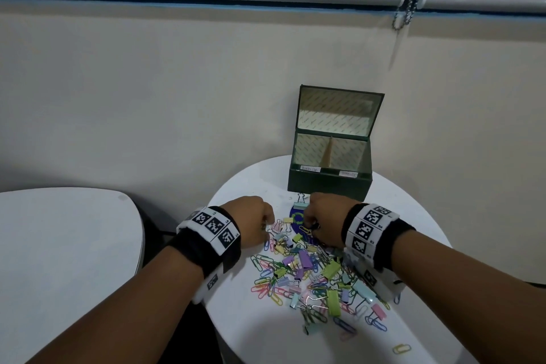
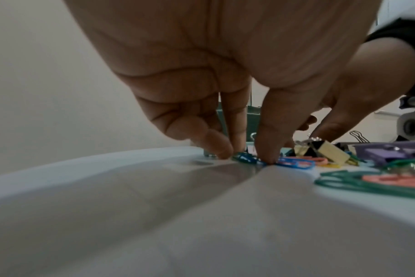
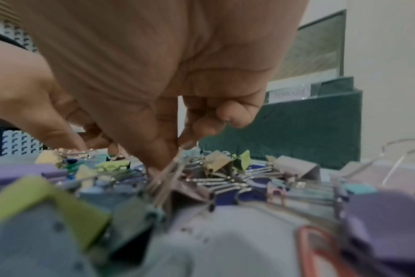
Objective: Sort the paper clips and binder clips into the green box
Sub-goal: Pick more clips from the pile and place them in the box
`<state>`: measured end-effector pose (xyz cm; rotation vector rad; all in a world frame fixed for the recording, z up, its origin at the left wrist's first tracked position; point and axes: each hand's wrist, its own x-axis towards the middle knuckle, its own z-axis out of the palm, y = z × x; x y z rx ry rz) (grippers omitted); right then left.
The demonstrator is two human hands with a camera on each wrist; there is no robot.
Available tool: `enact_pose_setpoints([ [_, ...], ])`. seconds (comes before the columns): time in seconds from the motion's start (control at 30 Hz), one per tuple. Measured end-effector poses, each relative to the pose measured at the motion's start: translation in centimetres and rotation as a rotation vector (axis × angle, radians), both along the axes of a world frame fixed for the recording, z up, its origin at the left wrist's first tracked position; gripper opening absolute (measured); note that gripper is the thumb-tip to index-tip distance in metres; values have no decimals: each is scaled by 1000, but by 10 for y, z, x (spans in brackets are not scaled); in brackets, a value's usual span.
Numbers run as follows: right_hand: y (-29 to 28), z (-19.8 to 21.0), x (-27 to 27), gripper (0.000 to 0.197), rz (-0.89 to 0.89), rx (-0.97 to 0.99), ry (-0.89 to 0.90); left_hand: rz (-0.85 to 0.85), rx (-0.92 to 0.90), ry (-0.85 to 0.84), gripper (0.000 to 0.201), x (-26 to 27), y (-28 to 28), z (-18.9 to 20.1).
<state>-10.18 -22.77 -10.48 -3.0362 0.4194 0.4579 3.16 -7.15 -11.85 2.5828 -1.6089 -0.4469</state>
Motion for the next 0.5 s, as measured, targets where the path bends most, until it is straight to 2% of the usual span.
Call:
enact_pose_setpoints([
  [0.1,0,0,2,12,-43,66,-24,24,-14,21,13,0,0,0],
  [0.17,0,1,1,11,-57,84,-23,29,-10,30,9,-2,0,1],
  [0.27,0,2,3,8,-52,85,-56,47,-10,47,20,0,0,0],
  [0.37,1,2,9,14,-57,121,-44,59,-19,20,30,1,1,0],
  [0.5,4,-1,17,15,-41,124,-24,81,-125,-26,25,-2,3,8],
])
